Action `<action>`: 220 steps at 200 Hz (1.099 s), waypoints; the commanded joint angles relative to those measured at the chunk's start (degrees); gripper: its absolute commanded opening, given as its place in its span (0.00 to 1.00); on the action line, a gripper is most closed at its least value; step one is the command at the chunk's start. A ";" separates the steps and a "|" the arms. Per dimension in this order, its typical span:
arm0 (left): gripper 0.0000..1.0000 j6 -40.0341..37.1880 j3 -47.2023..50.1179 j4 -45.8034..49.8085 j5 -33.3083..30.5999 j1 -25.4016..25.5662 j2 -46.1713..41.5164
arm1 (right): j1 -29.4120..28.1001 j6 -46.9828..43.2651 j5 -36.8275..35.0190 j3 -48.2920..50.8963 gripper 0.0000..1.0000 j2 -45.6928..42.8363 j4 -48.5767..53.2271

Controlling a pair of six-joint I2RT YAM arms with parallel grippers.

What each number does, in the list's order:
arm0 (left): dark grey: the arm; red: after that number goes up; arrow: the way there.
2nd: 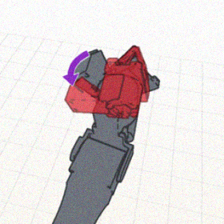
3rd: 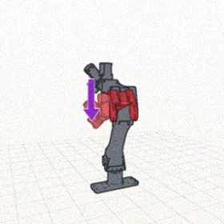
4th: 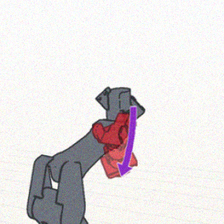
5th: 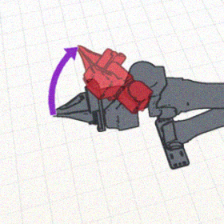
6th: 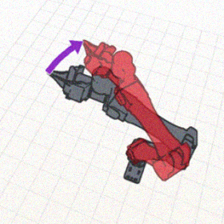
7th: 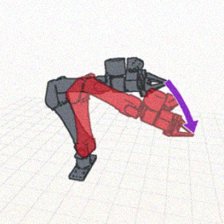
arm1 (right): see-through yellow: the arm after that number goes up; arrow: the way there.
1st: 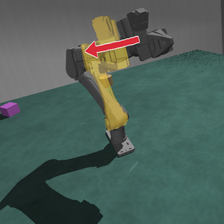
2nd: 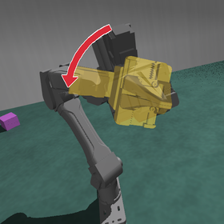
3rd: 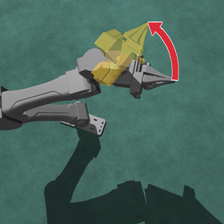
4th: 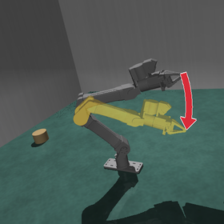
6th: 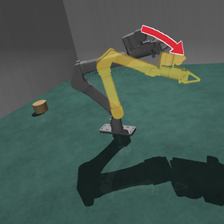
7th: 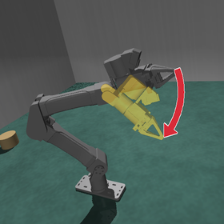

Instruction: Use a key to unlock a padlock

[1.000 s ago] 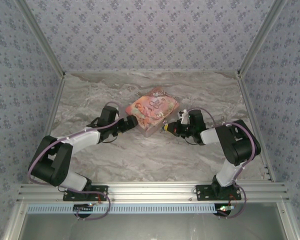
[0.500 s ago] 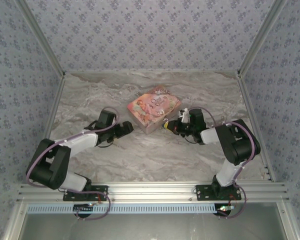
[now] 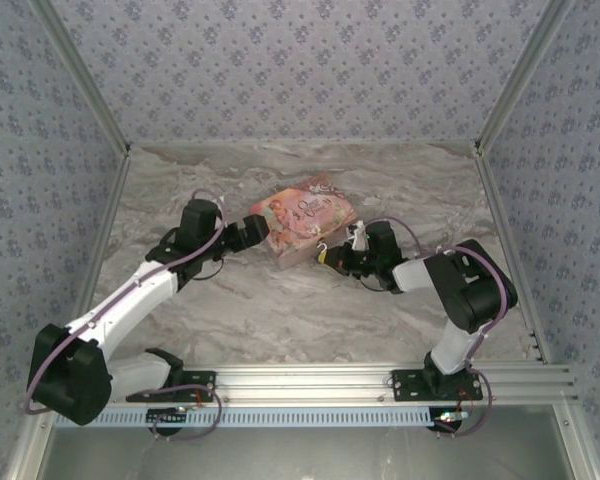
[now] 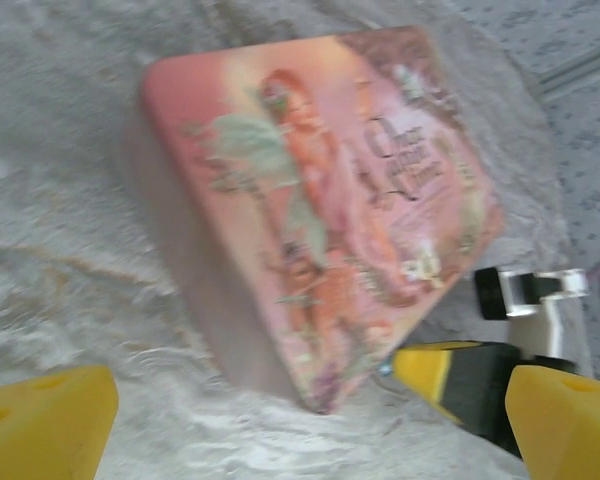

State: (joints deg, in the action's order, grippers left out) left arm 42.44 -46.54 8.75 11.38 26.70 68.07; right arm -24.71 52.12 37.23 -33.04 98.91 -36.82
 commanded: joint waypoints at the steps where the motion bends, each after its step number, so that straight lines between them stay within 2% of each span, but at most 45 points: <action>1: 0.99 -2.00 -5.46 -2.45 2.22 2.71 3.96 | -1.03 0.35 -0.93 0.26 0.00 0.57 -2.27; 32: 1.00 -3.40 -11.47 -5.19 3.18 5.75 12.13 | -1.79 0.54 -1.51 0.29 0.00 0.77 -2.22; 96: 0.99 -4.55 -18.30 -6.40 6.21 7.41 25.27 | -2.65 0.85 -2.34 0.01 0.00 1.19 -2.29; 140: 0.99 -4.53 -13.48 -6.38 5.25 8.18 27.02 | -2.53 2.85 -3.04 0.43 0.00 1.57 -5.21; 220: 0.99 -4.99 -1.35 -6.26 2.26 7.94 24.96 | -0.86 10.58 -4.79 2.21 0.00 4.94 -15.28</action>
State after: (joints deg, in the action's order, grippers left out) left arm 36.36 -53.98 -7.27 15.33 34.70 91.50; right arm -26.39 59.42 34.28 -31.24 102.61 -46.70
